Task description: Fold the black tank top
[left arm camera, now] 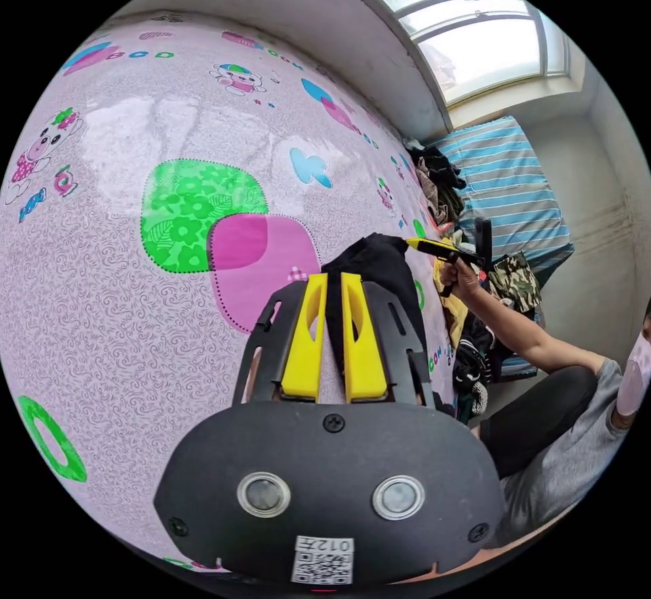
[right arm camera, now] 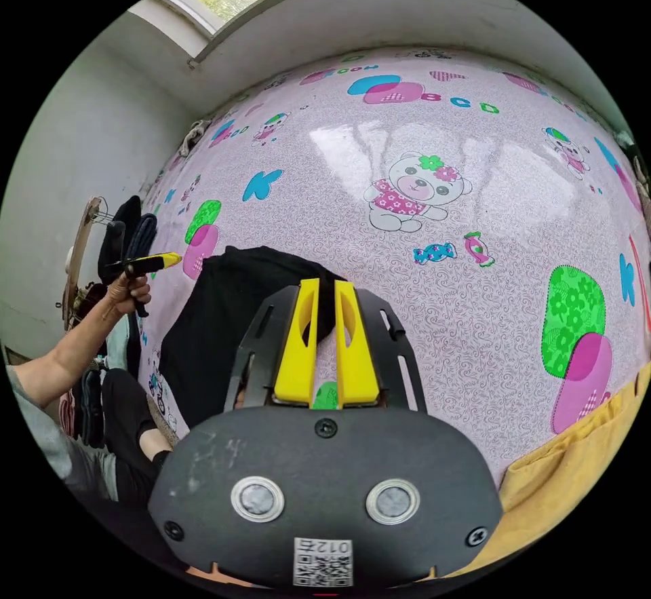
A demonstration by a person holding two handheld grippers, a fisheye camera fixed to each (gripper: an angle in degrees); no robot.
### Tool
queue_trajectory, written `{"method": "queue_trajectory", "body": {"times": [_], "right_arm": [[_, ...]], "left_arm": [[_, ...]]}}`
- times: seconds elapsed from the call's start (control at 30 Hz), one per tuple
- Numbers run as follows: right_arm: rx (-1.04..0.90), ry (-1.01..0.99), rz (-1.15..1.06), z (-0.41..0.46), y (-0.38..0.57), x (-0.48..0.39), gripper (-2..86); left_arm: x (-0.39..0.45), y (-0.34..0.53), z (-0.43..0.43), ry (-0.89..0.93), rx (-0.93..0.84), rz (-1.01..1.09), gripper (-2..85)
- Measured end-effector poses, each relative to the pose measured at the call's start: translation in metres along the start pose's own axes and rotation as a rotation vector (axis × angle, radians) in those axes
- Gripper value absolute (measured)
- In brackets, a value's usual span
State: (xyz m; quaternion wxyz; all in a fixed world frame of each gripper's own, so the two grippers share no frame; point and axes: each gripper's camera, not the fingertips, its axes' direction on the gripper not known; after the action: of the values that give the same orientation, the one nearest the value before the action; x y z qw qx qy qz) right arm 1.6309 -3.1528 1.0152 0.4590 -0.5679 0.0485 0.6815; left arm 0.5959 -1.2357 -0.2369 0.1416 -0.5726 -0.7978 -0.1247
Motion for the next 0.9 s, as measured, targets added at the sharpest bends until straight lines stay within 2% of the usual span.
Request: {"method": "queue_trajectory", "body": {"times": [0.1, 0.27, 0.37, 0.53, 0.67, 0.9], "right_arm": [[-0.011, -0.162, 0.080, -0.070, 0.024, 0.025, 3.7], [-0.234, -0.477, 0.202, -0.136, 0.113, 0.063, 5.6], [-0.326, -0.582, 0.250, -0.164, 0.151, 0.080, 6.0], [-0.415, -0.676, 0.286, -0.205, 0.167, 0.104, 7.8], [-0.487, -0.722, 0.320, -0.226, 0.164, 0.131, 9.6], [-0.512, -0.742, 0.320, -0.261, 0.147, 0.179, 7.3]], "left_arm": [[0.015, 0.034, -0.017, 0.003, -0.063, 0.032, 3.0], [0.037, 0.104, -0.020, -0.021, -0.251, 0.063, 4.2], [0.045, 0.137, -0.014, -0.029, -0.300, 0.069, 4.5], [0.042, 0.159, 0.009, -0.002, -0.334, 0.021, 5.0], [0.034, 0.165, 0.014, 0.031, -0.285, -0.040, 4.1], [0.028, 0.171, 0.015, 0.050, -0.258, -0.058, 1.8]]}}
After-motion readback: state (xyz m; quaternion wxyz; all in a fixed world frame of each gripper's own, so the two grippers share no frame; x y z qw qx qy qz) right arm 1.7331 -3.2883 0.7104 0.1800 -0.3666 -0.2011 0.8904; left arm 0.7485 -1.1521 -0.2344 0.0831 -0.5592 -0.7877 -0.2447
